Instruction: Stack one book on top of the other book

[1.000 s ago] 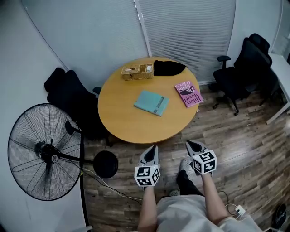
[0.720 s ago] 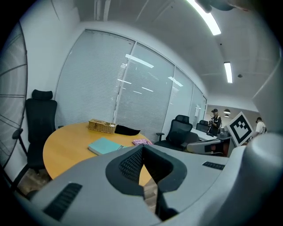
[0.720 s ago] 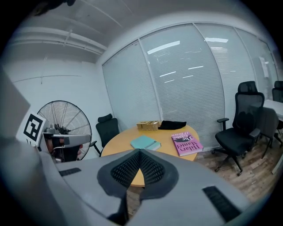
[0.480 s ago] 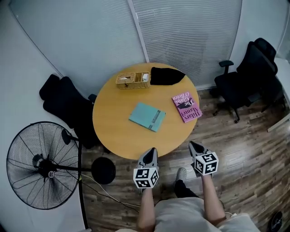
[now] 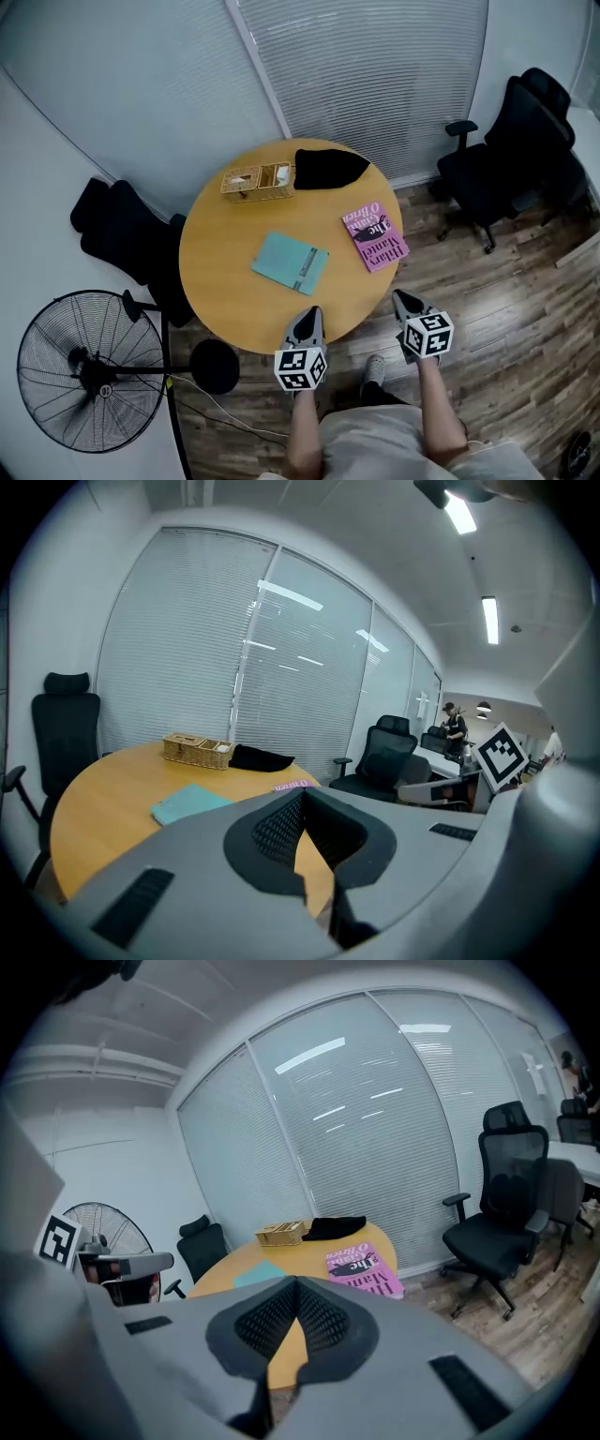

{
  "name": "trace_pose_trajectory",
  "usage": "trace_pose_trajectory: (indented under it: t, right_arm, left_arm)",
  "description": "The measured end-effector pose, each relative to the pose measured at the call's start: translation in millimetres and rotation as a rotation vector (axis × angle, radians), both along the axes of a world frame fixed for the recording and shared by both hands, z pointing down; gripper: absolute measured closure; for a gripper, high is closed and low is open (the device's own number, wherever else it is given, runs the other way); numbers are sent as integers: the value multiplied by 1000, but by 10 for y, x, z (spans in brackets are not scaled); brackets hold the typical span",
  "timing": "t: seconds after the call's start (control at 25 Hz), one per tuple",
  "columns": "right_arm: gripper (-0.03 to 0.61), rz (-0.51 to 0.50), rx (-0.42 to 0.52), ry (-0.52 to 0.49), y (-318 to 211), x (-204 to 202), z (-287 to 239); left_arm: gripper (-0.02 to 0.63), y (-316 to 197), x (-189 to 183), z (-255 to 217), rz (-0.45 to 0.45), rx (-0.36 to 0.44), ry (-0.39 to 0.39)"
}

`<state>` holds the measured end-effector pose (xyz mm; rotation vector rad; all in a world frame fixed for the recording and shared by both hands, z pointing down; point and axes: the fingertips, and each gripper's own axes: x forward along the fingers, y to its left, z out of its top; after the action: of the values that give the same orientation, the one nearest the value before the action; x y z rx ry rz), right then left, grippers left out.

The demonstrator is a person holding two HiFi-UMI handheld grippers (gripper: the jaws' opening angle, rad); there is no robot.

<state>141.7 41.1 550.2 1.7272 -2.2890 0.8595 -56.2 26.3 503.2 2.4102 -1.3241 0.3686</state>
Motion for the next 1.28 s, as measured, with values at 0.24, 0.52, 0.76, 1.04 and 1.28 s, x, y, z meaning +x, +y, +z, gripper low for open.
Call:
trace_pose_trajectory:
  t: [0.24, 0.52, 0.76, 1.04, 1.28]
  right_arm:
    - [558, 50, -5, -141, -193, 221, 127]
    - [558, 106, -15, -216, -327, 387, 252]
    - [558, 175, -11, -310, -441, 584, 388]
    - [558, 236, -35, -363, -666, 758, 851]
    - [558, 271, -76, -359, -800, 1000, 1280]
  left_arm:
    - [586, -143, 81, 118, -30, -24, 27]
    - [586, -388, 167, 226, -7, -36, 28]
    - [586, -801, 340, 428, 27, -59, 50]
    - [586, -1363, 699, 949, 118, -109, 45]
    - [586, -1589, 1113, 1421, 207, -167, 5]
